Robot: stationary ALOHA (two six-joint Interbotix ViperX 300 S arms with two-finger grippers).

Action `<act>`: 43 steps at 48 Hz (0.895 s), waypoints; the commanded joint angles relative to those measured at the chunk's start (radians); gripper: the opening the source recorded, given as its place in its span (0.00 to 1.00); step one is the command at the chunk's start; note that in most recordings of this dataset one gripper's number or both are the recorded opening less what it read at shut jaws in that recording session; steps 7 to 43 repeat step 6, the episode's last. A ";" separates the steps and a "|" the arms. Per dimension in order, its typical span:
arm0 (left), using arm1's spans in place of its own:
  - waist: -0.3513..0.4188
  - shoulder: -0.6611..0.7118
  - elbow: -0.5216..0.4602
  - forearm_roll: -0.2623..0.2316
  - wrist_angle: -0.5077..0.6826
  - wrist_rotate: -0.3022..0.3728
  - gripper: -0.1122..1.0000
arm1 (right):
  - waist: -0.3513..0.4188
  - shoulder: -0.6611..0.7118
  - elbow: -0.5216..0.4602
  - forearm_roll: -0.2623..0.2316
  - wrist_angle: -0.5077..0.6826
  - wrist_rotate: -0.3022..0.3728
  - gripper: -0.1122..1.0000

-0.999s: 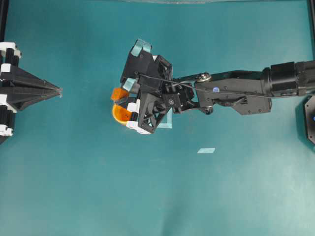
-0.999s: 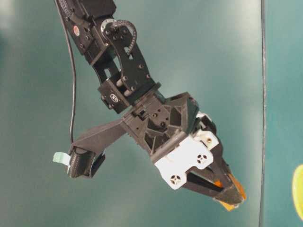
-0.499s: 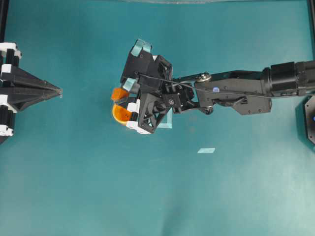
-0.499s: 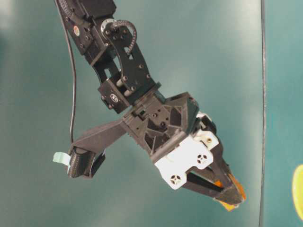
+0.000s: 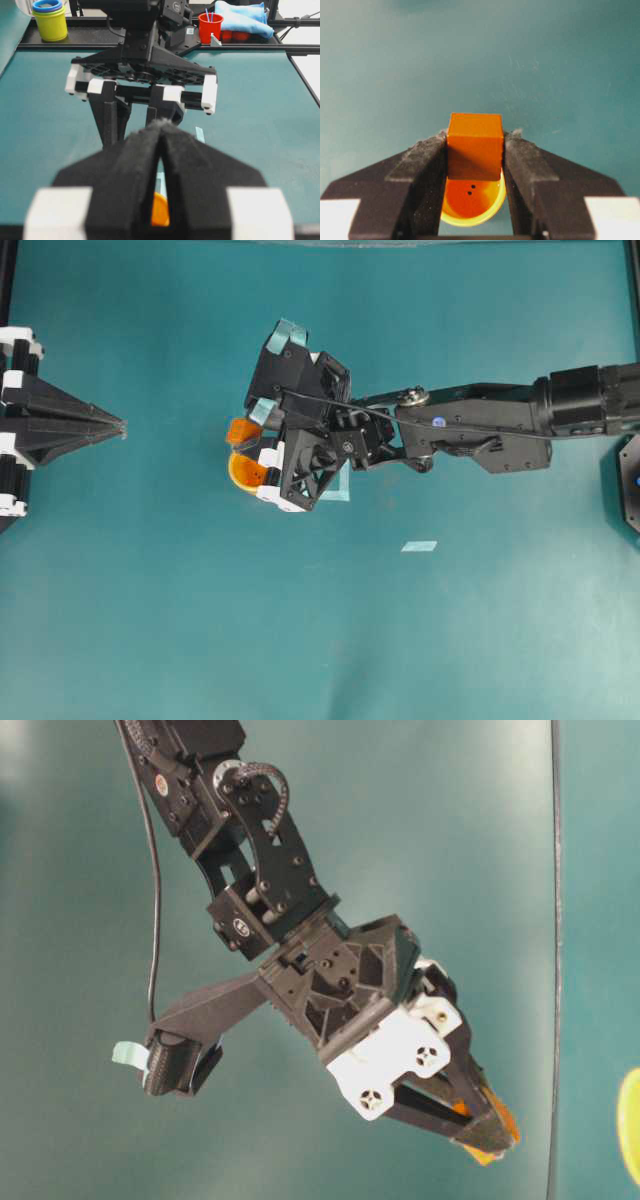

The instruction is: Move the block toward the cup with right arm.

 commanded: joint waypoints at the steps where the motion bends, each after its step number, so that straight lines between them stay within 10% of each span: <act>1: 0.002 0.005 -0.029 0.003 -0.011 0.002 0.13 | -0.005 -0.020 -0.025 -0.003 -0.008 -0.002 0.46; 43: 0.000 0.005 -0.029 0.003 -0.011 0.002 0.13 | -0.005 -0.020 -0.025 -0.003 -0.008 -0.002 0.46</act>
